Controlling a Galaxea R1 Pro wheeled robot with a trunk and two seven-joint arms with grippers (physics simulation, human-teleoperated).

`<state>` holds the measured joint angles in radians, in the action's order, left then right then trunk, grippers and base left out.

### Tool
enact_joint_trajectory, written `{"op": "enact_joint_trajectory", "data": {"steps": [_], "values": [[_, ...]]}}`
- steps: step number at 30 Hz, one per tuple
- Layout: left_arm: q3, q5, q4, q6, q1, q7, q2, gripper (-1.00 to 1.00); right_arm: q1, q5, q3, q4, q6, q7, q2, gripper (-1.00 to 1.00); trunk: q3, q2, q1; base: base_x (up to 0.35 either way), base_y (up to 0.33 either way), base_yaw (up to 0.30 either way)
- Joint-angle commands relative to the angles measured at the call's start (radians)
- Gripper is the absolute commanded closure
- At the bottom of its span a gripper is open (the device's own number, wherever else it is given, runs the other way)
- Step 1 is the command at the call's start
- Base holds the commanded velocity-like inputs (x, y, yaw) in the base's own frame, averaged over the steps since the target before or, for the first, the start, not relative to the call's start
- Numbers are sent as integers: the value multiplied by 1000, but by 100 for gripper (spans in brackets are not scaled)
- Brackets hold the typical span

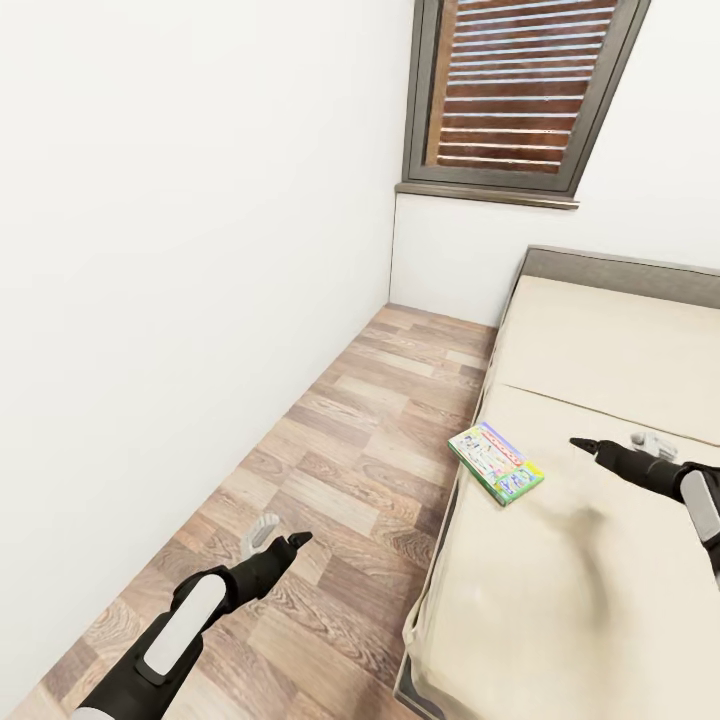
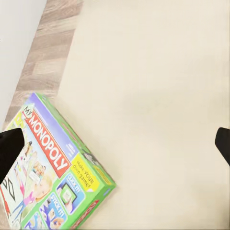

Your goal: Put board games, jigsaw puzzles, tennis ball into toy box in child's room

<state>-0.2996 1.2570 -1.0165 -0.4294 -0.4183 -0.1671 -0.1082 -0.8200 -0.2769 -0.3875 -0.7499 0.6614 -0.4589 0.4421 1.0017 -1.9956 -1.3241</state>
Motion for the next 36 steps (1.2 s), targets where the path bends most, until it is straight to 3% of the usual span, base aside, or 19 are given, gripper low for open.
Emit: {"op": "enact_joint_trajectory", "data": {"steps": [1,10,15,21,36], "values": [[-3,11,0,0,-1,-9,-1,-100,20,-8,-13,-42,18,-2,6,-100,1,0,0,0,0,0],[-5,9,5,0,-1,-4,-1,-100,143,-38,-110,-315,89,-2,14,-100,1,0,0,0,0,0],[-4,7,6,0,-1,5,-2,-100,190,-44,-133,-408,121,-2,13,-100,1,0,0,0,0,0],[-4,5,7,0,-1,15,-2,-100,220,-48,-147,-472,146,-1,10,-100,1,0,0,0,0,0],[-4,4,8,0,-1,25,-2,-100,238,-50,-157,-521,175,-2,8,-100,1,0,0,0,33,0]]}}
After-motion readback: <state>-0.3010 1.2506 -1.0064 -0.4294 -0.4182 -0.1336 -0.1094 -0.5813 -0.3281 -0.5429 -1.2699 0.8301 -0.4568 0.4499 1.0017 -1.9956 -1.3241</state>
